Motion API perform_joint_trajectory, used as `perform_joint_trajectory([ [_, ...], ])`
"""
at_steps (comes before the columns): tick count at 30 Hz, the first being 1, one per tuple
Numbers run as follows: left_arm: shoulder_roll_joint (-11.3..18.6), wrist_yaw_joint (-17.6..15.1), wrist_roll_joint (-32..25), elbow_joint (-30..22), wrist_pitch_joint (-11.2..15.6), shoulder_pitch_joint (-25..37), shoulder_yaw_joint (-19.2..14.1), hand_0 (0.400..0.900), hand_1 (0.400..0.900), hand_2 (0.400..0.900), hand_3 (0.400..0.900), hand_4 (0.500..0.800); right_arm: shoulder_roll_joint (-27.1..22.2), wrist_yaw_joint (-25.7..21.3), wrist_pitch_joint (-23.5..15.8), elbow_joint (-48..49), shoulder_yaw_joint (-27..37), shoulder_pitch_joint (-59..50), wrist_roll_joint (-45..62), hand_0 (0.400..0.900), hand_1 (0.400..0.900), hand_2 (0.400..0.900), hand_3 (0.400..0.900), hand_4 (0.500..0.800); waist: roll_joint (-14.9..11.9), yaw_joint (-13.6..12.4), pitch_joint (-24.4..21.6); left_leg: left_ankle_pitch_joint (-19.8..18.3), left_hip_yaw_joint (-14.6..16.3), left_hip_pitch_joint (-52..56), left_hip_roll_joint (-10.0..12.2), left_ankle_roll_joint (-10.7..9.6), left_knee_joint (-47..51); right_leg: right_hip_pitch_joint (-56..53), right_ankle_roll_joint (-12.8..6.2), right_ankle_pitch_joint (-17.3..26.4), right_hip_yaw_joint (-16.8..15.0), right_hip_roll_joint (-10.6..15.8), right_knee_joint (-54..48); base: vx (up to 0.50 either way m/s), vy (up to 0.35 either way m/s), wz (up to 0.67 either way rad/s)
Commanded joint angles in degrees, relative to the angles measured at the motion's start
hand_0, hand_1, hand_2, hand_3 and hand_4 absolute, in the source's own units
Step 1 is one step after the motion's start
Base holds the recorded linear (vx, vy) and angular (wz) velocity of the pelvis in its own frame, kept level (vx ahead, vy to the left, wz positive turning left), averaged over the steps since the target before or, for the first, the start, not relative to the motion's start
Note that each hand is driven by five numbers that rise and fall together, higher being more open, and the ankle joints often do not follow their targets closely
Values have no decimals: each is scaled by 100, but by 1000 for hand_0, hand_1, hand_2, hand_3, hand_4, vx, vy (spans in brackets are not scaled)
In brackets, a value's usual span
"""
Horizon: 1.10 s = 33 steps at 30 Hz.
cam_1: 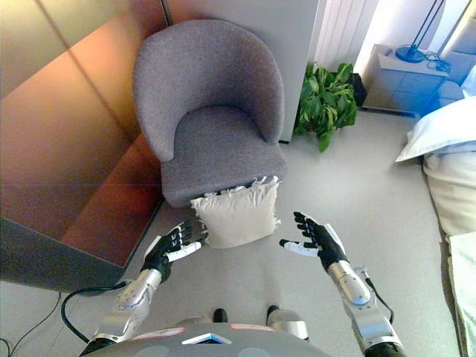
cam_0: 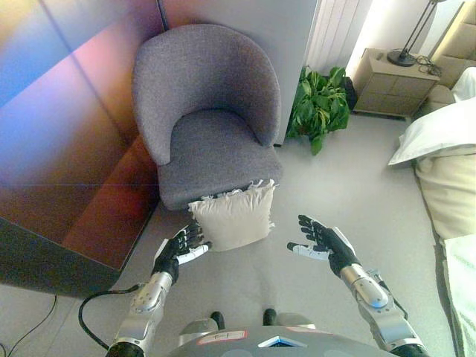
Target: Pick up the pillow and put it on the sofa.
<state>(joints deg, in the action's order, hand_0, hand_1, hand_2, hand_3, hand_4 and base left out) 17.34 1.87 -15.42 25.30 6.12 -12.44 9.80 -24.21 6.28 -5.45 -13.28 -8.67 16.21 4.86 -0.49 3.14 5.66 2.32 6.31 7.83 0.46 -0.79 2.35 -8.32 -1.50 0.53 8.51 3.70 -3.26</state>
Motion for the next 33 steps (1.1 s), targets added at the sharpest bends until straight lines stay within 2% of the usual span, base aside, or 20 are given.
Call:
perform_joint_trajectory([
  [1, 156, 24, 62, -346, 338, 267, -39, 900, 900, 900, 900, 800, -70, -84, -432, 533, 145, -288, 133, 900, 900, 900, 900, 800, -198, 30, -250, -601, -212, -413, 39, 25, -688, 65, -451, -100, -85, 223, 152, 12, -6, 6],
  [20, 186, -16, 30, -404, 341, 283, 21, 900, 900, 900, 900, 800, -44, -116, -430, 536, 117, -289, 118, 900, 900, 900, 900, 800, -152, 5, -245, -560, -289, -453, 22, -1, -620, 77, -452, -80, -14, 219, 100, 4, -6, 3],
  [33, 189, 6, 34, -301, 315, 310, 42, 900, 900, 900, 900, 800, -68, -94, -425, 545, 141, -250, 145, 900, 900, 900, 900, 800, -156, 59, -242, -503, -322, -444, 107, -75, -636, 50, -377, -133, 14, 131, 122, -12, -23, 2],
])
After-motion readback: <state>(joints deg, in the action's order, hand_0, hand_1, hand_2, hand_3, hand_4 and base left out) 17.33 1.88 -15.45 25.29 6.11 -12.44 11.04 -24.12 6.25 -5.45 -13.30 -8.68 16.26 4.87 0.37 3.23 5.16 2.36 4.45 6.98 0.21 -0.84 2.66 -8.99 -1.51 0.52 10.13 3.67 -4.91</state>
